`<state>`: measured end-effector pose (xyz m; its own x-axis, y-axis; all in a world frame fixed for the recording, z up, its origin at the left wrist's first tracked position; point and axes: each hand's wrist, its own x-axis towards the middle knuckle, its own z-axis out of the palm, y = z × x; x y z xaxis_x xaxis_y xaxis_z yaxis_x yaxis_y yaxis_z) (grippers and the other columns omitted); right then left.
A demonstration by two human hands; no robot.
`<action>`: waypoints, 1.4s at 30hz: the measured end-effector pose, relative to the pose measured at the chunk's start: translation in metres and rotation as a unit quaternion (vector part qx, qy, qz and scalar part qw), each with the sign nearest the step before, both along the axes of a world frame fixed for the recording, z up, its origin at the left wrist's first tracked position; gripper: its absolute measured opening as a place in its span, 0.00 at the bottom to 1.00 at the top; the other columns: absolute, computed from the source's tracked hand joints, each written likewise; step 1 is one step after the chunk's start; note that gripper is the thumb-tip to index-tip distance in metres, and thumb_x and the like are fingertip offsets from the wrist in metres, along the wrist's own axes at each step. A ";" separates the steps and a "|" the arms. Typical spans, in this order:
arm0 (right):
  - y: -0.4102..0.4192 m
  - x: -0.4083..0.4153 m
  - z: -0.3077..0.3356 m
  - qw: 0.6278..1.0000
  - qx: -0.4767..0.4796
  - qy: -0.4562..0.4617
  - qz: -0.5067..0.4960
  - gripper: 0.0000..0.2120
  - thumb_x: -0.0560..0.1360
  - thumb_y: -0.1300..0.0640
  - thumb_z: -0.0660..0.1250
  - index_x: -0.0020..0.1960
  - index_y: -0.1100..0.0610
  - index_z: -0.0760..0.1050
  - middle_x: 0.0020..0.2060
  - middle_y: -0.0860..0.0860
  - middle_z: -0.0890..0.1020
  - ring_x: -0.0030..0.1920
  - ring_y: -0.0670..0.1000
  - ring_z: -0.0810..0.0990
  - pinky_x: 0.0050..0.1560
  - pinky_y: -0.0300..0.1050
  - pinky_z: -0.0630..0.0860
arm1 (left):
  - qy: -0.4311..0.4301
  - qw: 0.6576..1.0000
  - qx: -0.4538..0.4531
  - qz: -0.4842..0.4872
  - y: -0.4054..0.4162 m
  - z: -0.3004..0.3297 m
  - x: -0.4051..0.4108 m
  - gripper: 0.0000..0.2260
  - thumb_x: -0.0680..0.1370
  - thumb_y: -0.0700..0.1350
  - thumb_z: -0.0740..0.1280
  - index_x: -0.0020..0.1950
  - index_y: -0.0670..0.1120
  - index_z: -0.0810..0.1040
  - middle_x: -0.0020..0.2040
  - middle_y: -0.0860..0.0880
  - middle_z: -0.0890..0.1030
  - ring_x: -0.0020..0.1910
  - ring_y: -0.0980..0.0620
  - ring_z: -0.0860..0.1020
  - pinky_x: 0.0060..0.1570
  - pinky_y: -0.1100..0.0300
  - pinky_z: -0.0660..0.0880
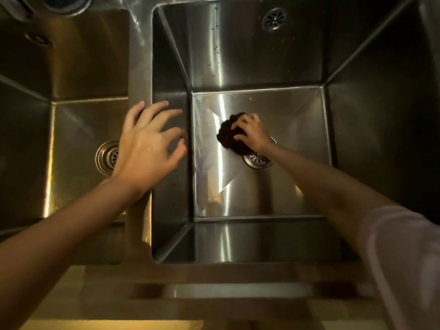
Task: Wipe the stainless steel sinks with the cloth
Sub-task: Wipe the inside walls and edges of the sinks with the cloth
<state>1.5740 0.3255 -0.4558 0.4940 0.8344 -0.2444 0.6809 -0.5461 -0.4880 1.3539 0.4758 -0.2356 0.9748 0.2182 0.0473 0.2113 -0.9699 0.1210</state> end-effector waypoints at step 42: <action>0.057 0.037 -0.022 0.959 0.081 -0.039 -0.270 0.14 0.75 0.54 0.67 0.60 0.50 0.78 0.61 0.50 0.76 0.62 0.57 0.69 0.63 0.44 0.66 | 0.024 1.000 0.016 0.012 0.000 0.000 0.002 0.13 0.78 0.50 0.61 0.52 0.49 0.83 0.66 0.47 0.76 0.72 0.46 0.67 0.73 0.45 0.55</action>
